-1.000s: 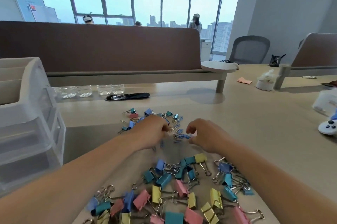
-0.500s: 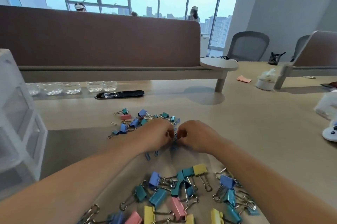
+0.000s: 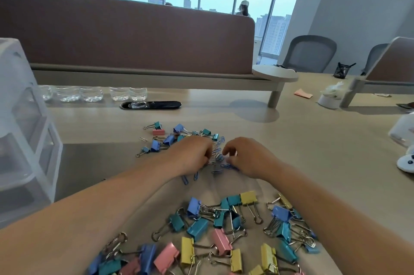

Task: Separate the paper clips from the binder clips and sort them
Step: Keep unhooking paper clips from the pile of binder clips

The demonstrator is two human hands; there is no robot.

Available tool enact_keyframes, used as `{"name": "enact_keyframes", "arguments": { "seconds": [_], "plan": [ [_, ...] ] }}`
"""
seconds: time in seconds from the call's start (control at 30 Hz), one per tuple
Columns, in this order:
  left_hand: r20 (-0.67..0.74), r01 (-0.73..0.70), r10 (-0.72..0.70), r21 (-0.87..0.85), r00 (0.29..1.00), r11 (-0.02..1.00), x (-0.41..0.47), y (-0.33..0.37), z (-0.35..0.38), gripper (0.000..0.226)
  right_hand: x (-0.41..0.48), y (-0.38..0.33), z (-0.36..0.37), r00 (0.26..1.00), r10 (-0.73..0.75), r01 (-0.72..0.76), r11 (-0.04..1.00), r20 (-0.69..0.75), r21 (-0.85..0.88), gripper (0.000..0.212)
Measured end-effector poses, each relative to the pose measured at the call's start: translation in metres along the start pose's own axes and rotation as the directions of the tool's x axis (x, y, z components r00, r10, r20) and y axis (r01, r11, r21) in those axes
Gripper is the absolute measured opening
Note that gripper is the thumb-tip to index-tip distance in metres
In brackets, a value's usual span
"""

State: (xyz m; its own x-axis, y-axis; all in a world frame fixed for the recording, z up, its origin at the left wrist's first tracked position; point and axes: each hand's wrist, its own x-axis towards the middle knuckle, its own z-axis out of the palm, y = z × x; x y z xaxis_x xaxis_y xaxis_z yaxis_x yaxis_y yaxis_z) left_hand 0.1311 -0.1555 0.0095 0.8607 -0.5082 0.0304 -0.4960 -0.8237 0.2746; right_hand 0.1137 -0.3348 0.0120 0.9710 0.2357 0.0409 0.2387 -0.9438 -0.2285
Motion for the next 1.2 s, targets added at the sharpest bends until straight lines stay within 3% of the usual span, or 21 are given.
{"name": "enact_keyframes", "arguments": {
  "seconds": [0.1, 0.53, 0.73, 0.97, 1.2],
  "plan": [
    [-0.037, -0.003, 0.002, -0.002, 0.999, 1.000, -0.001, -0.002, -0.001, 0.019, 0.004, -0.002, 0.001, 1.000, -0.009, 0.010, 0.999, 0.019, -0.040, 0.031],
    [-0.014, -0.034, 0.033, -0.022, 0.999, 0.999, -0.002, 0.010, -0.001, 0.029, -0.009, 0.006, -0.004, 0.998, -0.022, 0.028, 0.997, 0.065, -0.079, 0.034],
    [-0.011, -0.062, 0.062, 0.010, 0.998, 0.998, 0.002, 0.017, 0.001, 0.032, -0.008, 0.027, -0.006, 0.993, 0.102, -0.104, 0.994, -0.067, -0.034, 0.041],
    [0.128, -0.084, 0.074, 0.077, 0.989, 0.993, 0.002, 0.023, 0.008, 0.032, -0.007, 0.034, -0.003, 0.982, 0.175, -0.165, 0.979, 0.074, -0.119, 0.032],
    [0.123, -0.072, 0.058, 0.114, 0.991, 0.991, -0.001, 0.027, 0.008, 0.025, -0.008, 0.029, 0.002, 0.991, 0.100, -0.089, 0.988, 0.088, -0.125, 0.046]
  ]
}}
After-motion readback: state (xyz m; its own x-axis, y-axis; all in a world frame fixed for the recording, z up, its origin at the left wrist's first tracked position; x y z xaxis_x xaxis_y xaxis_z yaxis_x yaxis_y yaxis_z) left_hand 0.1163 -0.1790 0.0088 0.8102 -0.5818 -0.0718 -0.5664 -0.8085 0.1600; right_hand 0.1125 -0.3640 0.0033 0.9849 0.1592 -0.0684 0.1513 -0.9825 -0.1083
